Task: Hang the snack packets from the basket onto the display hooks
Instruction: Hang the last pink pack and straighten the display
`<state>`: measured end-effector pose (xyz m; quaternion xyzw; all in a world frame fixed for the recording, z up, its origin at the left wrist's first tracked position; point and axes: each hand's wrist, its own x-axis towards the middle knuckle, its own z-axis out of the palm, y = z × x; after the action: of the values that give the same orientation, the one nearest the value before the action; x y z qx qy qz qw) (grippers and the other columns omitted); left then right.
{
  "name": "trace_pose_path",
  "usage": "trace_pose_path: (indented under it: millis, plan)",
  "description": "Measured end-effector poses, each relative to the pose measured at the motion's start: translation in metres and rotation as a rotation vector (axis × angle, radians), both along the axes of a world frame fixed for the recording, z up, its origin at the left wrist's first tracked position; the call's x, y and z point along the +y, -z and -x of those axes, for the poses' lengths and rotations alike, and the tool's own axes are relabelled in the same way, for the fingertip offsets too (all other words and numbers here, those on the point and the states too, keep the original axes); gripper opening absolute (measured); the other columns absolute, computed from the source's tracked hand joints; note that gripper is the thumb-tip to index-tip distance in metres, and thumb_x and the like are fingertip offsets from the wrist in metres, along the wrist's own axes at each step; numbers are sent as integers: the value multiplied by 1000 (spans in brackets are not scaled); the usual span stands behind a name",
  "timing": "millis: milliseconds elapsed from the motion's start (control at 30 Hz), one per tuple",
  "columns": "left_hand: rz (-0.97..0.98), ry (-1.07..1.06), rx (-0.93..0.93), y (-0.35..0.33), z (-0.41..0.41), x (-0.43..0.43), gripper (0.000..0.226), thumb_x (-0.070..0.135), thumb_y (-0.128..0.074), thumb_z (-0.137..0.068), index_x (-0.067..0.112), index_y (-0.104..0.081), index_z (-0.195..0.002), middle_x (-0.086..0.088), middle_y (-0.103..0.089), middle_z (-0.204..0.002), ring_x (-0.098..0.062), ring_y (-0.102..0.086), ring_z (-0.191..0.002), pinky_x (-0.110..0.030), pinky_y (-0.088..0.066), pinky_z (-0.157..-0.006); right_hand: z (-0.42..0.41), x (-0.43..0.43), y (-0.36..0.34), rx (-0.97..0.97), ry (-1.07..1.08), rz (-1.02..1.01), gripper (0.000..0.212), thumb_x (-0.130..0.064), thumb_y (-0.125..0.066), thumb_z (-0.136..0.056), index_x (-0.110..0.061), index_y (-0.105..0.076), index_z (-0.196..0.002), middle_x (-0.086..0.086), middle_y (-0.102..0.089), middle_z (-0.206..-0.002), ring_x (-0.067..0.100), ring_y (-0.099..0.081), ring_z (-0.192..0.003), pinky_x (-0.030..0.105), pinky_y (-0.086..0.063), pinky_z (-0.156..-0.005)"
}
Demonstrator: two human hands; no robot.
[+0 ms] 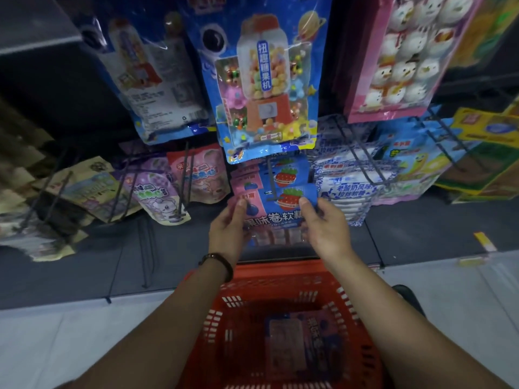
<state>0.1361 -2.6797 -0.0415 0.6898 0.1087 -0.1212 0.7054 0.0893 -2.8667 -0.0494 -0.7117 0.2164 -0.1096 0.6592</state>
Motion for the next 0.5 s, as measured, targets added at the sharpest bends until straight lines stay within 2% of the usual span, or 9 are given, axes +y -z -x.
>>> trace_pose_path:
  millis: [67, 133, 233, 300, 333, 400, 467, 500]
  plan:
    - [-4, 6, 3, -1, -5, -3, 32, 42, -61, -105, 17, -78, -93, 13, -79, -88, -6, -67, -70, -29, -62, -68, -4, -2, 0, 18, 24, 8, 41, -72, -62, -82, -34, -74, -89, -2, -71, -74, 19, -65, -69, 52, -59, -72]
    - [-37, 16, 6, -1, -10, -5, 32, 43, -60, -105, 22, -77, -88, 13, -79, -88, -4, -69, -69, -28, -59, -65, -5, -2, 0, 39, 45, -11, 40, -69, -64, -85, -31, -74, -88, 1, -73, -77, 23, -70, -72, 59, -61, -78]
    - [-77, 25, -5, 1, -11, -7, 38, 44, -60, -106, 33, -79, -75, 13, -80, -91, -7, -70, -76, -34, -58, -72, -5, -3, -1, 67, 57, 5, 31, -64, -66, -90, -34, -70, -82, -1, -72, -77, 35, -74, -82, 62, -61, -82]
    - [-93, 6, 3, 3, -11, -7, 38, 43, -60, -105, 38, -81, -74, 13, -81, -91, -11, -70, -81, -39, -58, -78, -4, -3, 0, 78, 51, -14, 21, -56, -68, -94, -44, -68, -77, -13, -70, -71, 31, -75, -83, 63, -61, -85]
    - [-90, -4, 9, 5, -11, -7, 37, 43, -61, -105, 38, -81, -75, 13, -81, -90, -15, -71, -82, -41, -59, -80, -4, -4, 3, 83, 48, -13, 22, -49, -69, -97, -48, -67, -75, -19, -69, -69, 28, -76, -84, 62, -61, -86]
    - [-89, -8, 22, 5, -10, -6, 34, 45, -62, -104, 37, -82, -78, 15, -81, -88, -27, -73, -88, -44, -60, -84, -6, -4, 7, 75, 44, 21, 21, -43, -69, -100, -48, -68, -80, -22, -70, -72, 23, -77, -87, 55, -63, -86]
    - [-92, -26, 33, 4, -12, -8, 33, 46, -63, -103, 37, -82, -79, 18, -80, -84, -30, -70, -85, -44, -60, -81, -5, -2, 6, 60, 39, 54, 1, -39, -69, -101, -40, -70, -100, -19, -72, -85, 15, -74, -88, 37, -59, -82]
    - [-96, -44, 42, 2, -14, -10, 32, 47, -63, -103, 34, -82, -79, 18, -79, -79, -27, -65, -80, -41, -58, -76, -5, -1, 7, 60, 39, 81, 13, -37, -70, -101, -33, -69, -113, -17, -72, -96, 8, -71, -91, 27, -55, -81]
